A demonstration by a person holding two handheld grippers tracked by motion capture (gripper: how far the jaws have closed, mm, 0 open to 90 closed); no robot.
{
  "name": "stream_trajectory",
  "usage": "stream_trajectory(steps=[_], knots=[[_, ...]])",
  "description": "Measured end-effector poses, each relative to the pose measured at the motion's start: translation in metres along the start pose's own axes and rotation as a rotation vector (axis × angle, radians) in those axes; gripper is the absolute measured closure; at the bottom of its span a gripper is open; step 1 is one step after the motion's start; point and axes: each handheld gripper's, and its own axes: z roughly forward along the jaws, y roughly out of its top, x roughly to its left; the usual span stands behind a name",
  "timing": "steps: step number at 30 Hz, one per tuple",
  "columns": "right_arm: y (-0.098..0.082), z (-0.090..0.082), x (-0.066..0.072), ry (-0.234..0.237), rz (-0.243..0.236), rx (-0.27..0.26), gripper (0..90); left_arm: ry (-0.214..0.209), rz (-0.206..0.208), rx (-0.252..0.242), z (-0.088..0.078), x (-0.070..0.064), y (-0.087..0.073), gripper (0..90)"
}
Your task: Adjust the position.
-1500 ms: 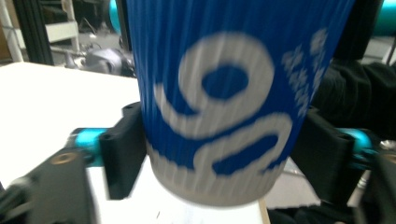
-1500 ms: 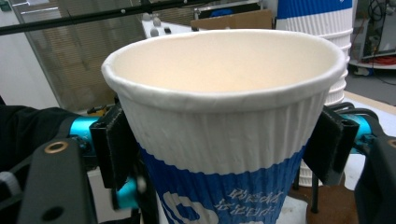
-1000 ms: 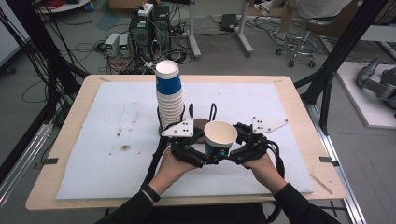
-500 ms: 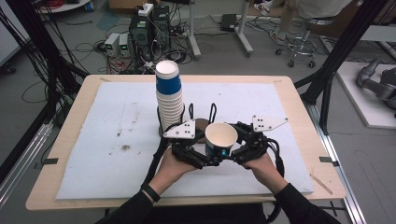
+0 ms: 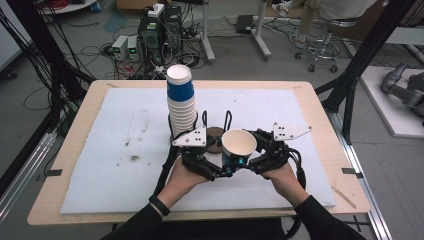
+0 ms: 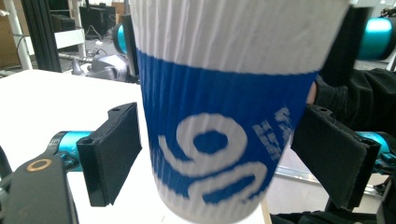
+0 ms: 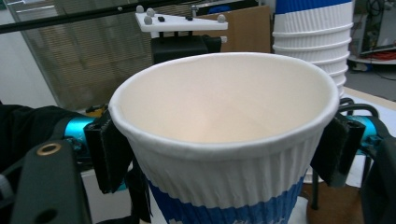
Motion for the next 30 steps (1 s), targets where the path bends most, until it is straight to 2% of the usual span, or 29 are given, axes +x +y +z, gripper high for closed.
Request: stream_trajectory(steps=[7, 13, 30], knots=[[0.0, -0.007, -0.004, -0.028, -0.011, 0.003, 20.6, 0.051, 0.034, 0.032, -0.013, -0.002, 0.002, 14.8], [-0.001, -0.016, -0.007, -0.053, -0.014, 0.002, 20.6, 0.102, 0.052, 0.016, -0.033, -0.003, 0.004, 14.8], [-0.007, -0.031, -0.01, -0.112, -0.022, 0.005, 20.6, 0.251, 0.099, 0.023, -0.093, -0.01, -0.007, 14.8]])
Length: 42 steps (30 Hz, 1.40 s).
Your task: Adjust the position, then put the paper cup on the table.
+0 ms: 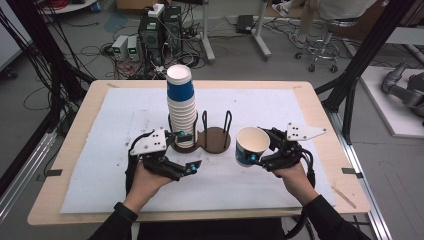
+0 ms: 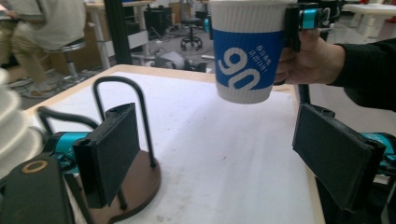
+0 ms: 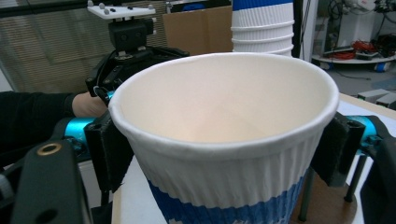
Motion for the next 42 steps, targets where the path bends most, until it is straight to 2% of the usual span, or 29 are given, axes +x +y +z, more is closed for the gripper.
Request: stream_trajectory(steps=[6, 13, 23, 28, 32, 36, 42], knots=[[-0.001, -0.004, -0.002, -0.019, -0.003, -0.002, 20.6, 0.052, 0.012, -0.005, -0.013, 0.004, -0.004, 14.7], [-0.001, -0.005, -0.003, -0.023, -0.007, -0.006, 20.6, 0.097, -0.005, -0.03, -0.026, 0.007, -0.01, 14.7], [-0.002, -0.005, -0.003, -0.022, -0.006, -0.007, 20.6, 0.104, -0.021, -0.041, -0.029, 0.005, -0.014, 14.8], [-0.001, -0.005, -0.002, -0.021, -0.008, -0.005, 20.6, 0.107, -0.031, -0.047, -0.028, 0.008, -0.017, 14.7], [-0.002, -0.005, -0.001, -0.02, -0.009, -0.004, 20.6, 0.134, -0.031, -0.039, -0.029, 0.012, -0.021, 14.8], [-0.001, -0.005, -0.001, -0.021, -0.014, -0.007, 20.6, 0.16, -0.032, -0.051, -0.032, 0.013, -0.023, 14.7], [0.002, -0.006, 0.0, -0.022, -0.026, -0.011, 20.6, 0.165, -0.028, -0.046, -0.032, 0.011, -0.024, 14.7]])
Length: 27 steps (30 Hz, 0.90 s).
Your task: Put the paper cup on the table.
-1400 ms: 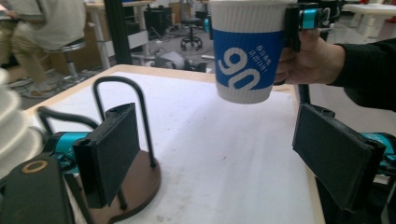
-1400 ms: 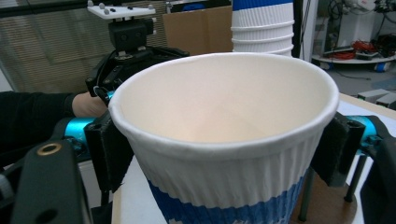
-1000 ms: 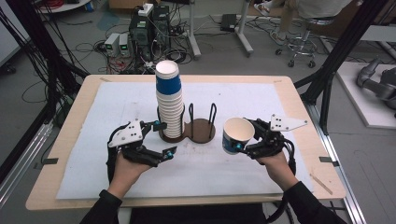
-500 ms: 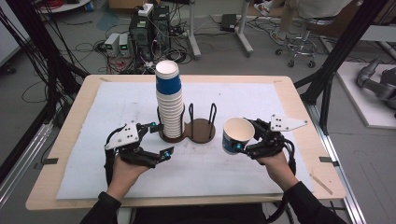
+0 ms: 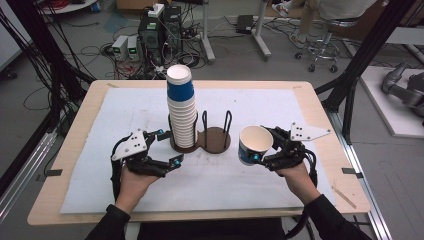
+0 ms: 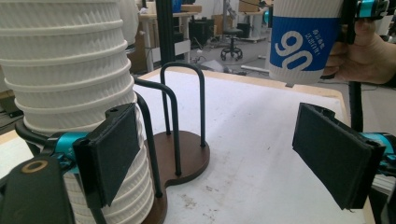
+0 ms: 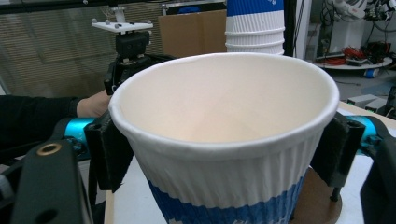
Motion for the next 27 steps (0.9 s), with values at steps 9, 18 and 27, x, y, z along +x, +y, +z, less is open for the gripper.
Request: stream_trajectory(steps=[9, 18, 27], knots=[[0.003, -0.004, -0.003, -0.025, -0.006, -0.008, 20.5, 0.004, 0.002, 0.002, 0.0, -0.001, 0.0, 14.7], [0.007, -0.01, -0.008, -0.064, -0.008, -0.02, 20.5, 0.015, 0.003, 0.002, -0.003, 0.001, -0.001, 14.8], [0.01, -0.019, -0.021, -0.151, -0.012, -0.027, 20.5, 0.027, -0.002, -0.001, -0.007, 0.003, -0.001, 14.8]])
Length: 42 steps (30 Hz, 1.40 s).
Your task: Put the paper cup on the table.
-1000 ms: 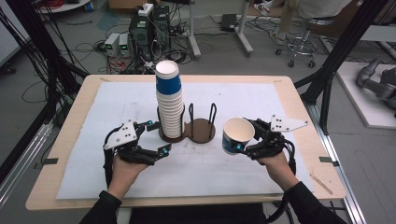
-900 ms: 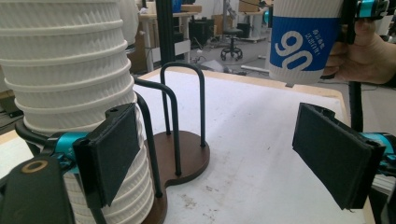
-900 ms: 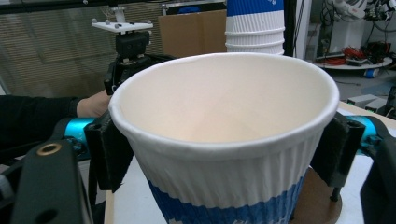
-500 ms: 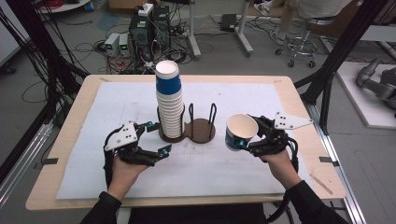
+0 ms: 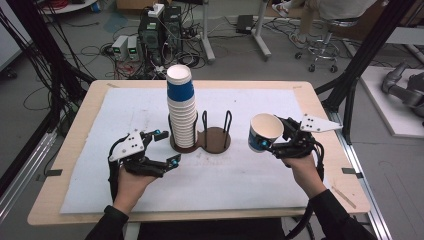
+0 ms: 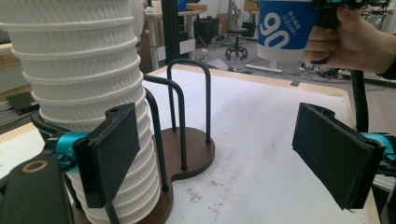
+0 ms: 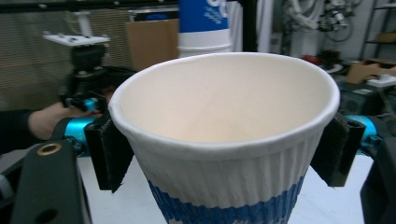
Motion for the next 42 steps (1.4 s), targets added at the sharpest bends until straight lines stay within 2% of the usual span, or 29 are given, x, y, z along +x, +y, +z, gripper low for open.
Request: stream_trajectory(steps=[9, 14, 24, 31, 37, 42], knots=[[-0.003, -0.013, -0.025, -0.104, 0.019, 0.005, 20.5, -0.003, -0.001, 0.002, 0.001, 0.002, -0.001, 14.8], [-0.007, -0.015, -0.038, -0.152, 0.028, -0.017, 20.5, -0.013, -0.006, 0.005, 0.003, 0.001, -0.002, 14.8], [-0.016, -0.01, -0.061, -0.245, 0.066, -0.002, 20.4, -0.015, -0.017, 0.009, 0.006, 0.002, -0.003, 14.7], [-0.023, -0.007, -0.074, -0.331, 0.105, 0.006, 20.4, -0.025, -0.013, 0.013, 0.009, 0.001, -0.005, 14.8], [-0.029, -0.002, -0.084, -0.373, 0.128, 0.03, 20.4, -0.027, -0.014, 0.018, 0.01, 0.003, -0.005, 14.8], [-0.034, 0.001, -0.09, -0.408, 0.148, 0.027, 20.5, -0.022, -0.016, 0.016, 0.01, 0.002, -0.005, 14.8]])
